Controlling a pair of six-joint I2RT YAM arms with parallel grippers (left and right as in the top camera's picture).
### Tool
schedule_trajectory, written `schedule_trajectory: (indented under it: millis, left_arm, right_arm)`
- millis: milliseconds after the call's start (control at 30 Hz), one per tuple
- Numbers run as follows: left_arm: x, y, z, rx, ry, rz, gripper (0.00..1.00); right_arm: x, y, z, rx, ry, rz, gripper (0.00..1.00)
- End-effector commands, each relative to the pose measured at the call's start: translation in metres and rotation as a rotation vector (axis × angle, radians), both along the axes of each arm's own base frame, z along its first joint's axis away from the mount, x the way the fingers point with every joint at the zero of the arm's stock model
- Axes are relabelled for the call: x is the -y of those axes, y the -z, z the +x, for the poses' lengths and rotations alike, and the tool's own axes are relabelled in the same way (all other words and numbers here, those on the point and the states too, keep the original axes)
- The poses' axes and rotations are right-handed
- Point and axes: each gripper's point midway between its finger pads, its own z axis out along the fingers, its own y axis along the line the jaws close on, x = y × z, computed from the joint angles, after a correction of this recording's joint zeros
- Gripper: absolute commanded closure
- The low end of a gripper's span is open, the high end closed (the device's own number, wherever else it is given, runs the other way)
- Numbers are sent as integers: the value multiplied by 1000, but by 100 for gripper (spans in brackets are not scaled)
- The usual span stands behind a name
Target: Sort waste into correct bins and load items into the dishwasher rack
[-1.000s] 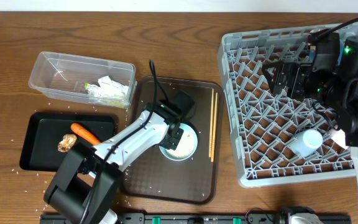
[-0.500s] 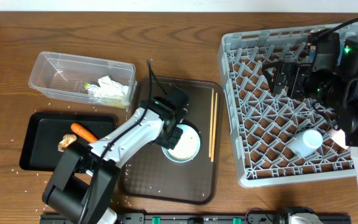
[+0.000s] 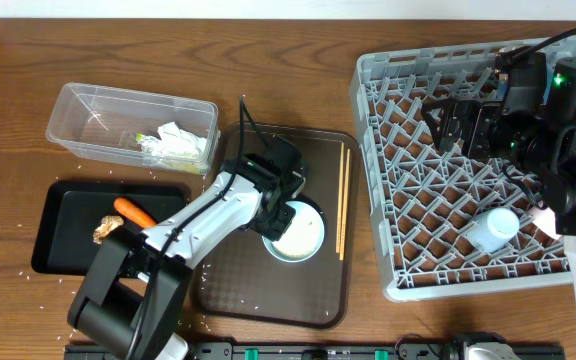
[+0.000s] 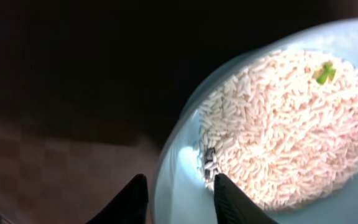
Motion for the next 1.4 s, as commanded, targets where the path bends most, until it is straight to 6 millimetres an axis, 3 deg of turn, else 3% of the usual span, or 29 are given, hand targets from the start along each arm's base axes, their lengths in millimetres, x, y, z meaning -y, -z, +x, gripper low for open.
schedule_trajectory:
  millis: [0, 67, 300, 433, 667, 833, 967, 1067, 1167, 1233, 1267, 1300, 1367]
  left_arm:
    - [-3, 14, -4, -41, 7, 19, 64]
    - [-4, 19, -6, -58, 6, 30, 65]
    - [-5, 20, -7, -63, 6, 34, 89]
    - [-5, 11, -3, -43, 0, 34, 94]
    - [-3, -39, 12, 54, -55, 14, 94]
    - [-45, -87, 18, 146, -162, 162, 94]
    - [-74, -120, 20, 162, -262, 166, 94]
    - [-85, -130, 20, 163, -314, 117, 94]
    - [-81, -129, 19, 130, -326, 56, 94]
    - [-75, -124, 17, 107, -316, 26, 94]
    - [-68, -119, 15, 87, -295, -2, 88]
    - [-57, -111, 12, 59, -257, -37, 71]
    - [-50, -93, 9, 33, -234, -39, 60]
  right_arm:
    - [-2, -2, 1, 1, 2, 4, 1]
    - [-2, -2, 1, 0, 2, 4, 1]
    - [-2, -2, 1, 2, 2, 4, 1]
    - [-2, -3, 2, 5, 2, 4, 1]
    - [-2, -3, 2, 5, 2, 4, 1]
    - [-2, -3, 2, 6, 2, 4, 1]
    - [-2, -4, 2, 10, 2, 4, 1]
    - [-2, -4, 3, 13, 2, 4, 1]
    - [-2, -4, 3, 13, 2, 4, 1]
    - [-2, -4, 3, 13, 2, 4, 1]
    - [-2, -4, 3, 13, 2, 4, 1]
    - [-2, -4, 3, 13, 2, 4, 1]
    - [-3, -5, 3, 16, 2, 4, 1]
